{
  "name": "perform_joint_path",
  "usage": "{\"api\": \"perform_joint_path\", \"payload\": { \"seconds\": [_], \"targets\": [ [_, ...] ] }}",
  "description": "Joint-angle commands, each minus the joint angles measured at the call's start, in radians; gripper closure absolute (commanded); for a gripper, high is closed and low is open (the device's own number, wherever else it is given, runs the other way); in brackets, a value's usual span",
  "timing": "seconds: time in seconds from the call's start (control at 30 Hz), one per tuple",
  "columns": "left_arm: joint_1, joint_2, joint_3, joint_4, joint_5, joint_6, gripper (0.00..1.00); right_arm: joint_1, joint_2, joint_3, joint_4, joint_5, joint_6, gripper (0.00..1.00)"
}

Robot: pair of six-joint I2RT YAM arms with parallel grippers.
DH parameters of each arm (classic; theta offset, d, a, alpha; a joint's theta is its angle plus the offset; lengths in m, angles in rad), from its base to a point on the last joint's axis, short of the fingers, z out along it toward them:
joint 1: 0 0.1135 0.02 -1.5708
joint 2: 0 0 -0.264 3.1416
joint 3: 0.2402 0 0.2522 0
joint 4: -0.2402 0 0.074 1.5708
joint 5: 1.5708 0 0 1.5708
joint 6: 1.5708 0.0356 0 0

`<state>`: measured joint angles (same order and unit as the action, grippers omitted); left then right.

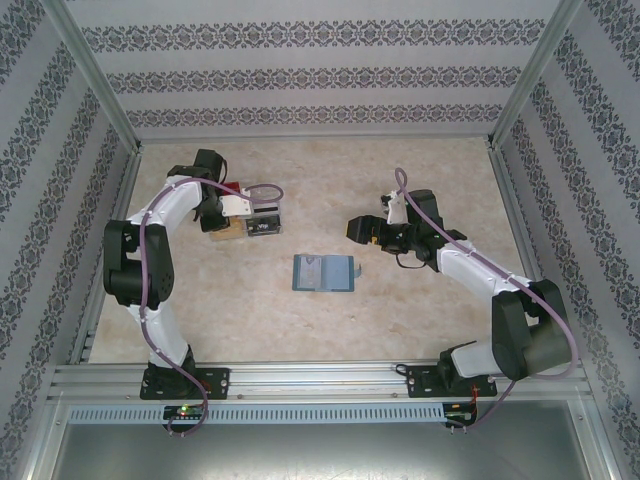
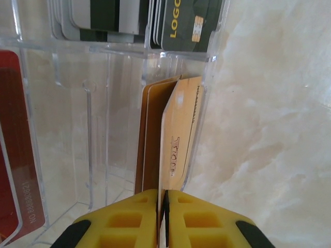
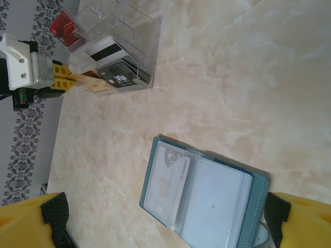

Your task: Take the credit cards out of the card holder

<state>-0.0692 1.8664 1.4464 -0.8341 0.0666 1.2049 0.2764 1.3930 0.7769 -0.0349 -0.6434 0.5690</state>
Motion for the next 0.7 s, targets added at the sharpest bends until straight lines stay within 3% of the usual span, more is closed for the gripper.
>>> {"api": "perform_joint_path", "payload": {
  "seconds": [0.0,0.27,0.47,0.67],
  "targets": [
    [0.013,0.023,0.026,-0.020,-0.012,0.027,0.86,-0.012,0.002,0.023,-0.008,0.012,-0.017,0.02],
    [0.013,0.008,0.029,-0.010,0.000,0.015,0.72,-0.012,-0.007,0.024,-0.014,0.013,-0.016,0.02],
    [0.016,-0.048,0.053,-0.023,0.070,-0.012,0.68,0.000,-0.026,0.030,-0.055,0.052,-0.036,0.02],
    [0.018,-0.178,0.057,-0.007,0.215,-0.131,0.67,0.129,-0.032,0.069,-0.149,0.204,-0.076,0.02]
  ]
}}
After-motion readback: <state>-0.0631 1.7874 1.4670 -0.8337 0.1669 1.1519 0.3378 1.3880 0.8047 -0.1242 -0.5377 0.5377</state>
